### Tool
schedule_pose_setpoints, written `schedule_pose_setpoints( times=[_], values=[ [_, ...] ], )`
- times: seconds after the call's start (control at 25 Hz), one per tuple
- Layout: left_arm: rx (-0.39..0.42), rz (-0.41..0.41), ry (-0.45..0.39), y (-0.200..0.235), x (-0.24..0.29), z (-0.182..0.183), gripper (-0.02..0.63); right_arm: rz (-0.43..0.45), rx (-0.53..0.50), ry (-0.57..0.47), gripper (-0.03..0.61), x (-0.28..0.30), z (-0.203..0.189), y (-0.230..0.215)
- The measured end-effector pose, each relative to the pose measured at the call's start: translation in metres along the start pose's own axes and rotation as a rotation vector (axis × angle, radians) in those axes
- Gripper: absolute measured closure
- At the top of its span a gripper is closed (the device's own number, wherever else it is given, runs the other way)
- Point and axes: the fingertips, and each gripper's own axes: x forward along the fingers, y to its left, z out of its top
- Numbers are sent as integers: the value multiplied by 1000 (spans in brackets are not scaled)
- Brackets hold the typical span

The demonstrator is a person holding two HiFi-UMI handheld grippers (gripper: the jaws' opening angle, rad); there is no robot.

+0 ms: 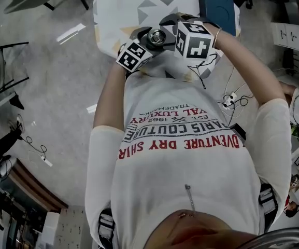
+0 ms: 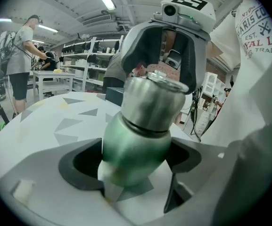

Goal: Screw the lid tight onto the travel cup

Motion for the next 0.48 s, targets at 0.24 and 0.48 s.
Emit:
schedule_pose_setpoints(
  times=[0.24, 0.48],
  values=[
    [5, -2, 5, 0, 1, 0, 206, 134, -196, 70, 293, 9, 2, 8],
    [-1, -1, 8, 1, -1, 0, 206, 174, -294, 106, 327, 22, 1, 7]
  ],
)
